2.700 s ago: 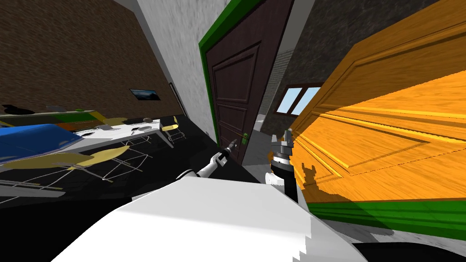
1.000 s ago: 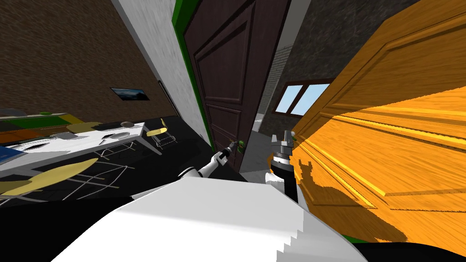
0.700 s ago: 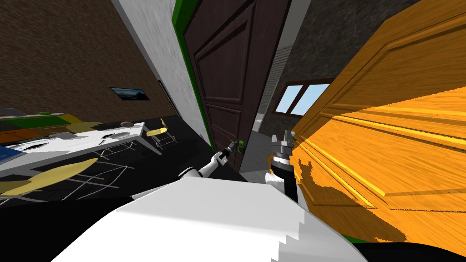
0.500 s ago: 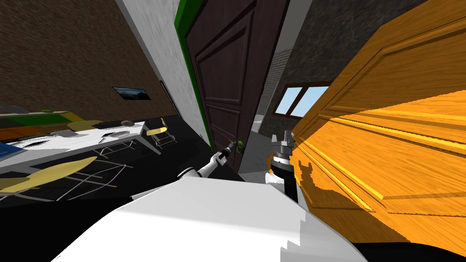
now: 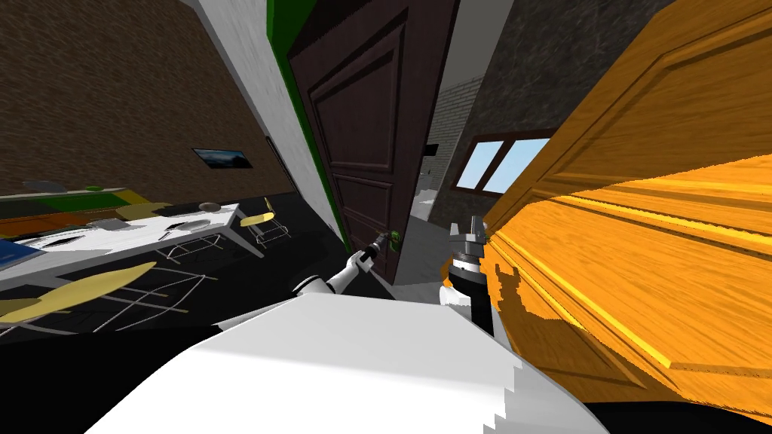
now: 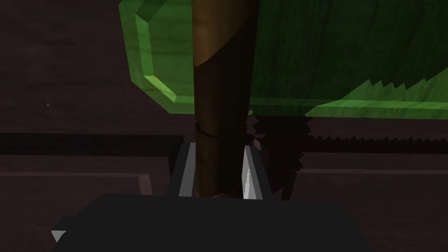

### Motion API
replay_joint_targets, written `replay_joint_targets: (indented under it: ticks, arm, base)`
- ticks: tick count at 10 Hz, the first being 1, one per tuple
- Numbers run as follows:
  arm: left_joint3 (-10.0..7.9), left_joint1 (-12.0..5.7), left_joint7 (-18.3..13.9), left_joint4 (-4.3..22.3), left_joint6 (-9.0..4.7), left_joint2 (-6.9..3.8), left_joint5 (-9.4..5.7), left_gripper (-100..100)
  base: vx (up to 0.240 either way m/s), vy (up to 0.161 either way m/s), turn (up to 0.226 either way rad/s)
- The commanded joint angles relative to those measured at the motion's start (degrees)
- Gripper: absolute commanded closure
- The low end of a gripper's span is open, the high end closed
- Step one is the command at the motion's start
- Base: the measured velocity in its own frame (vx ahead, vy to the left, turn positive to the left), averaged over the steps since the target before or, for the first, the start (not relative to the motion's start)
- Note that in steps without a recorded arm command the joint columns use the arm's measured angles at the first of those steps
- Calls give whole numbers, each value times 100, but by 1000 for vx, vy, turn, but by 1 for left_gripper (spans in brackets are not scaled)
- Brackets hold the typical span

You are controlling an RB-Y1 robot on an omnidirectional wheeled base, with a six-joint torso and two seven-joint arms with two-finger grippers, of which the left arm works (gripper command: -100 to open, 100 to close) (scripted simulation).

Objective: Push the door open

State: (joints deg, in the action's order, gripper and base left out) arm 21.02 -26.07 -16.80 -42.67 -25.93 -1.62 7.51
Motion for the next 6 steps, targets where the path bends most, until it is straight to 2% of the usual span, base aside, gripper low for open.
replay_joint_targets:
  ticks: [1,2,3,6]
  arm:
    - [-2,63,-18,-180,78,-79,1,100]
    - [-126,67,36,-167,84,-130,-28,100]
    - [-126,67,36,-167,84,-130,-28,100]
    - [-357,73,138,-141,95,-198,-83,100]
  base:
    - [41,-40,2]
    - [99,-94,26]
    - [78,-122,59]
    - [115,-149,77]
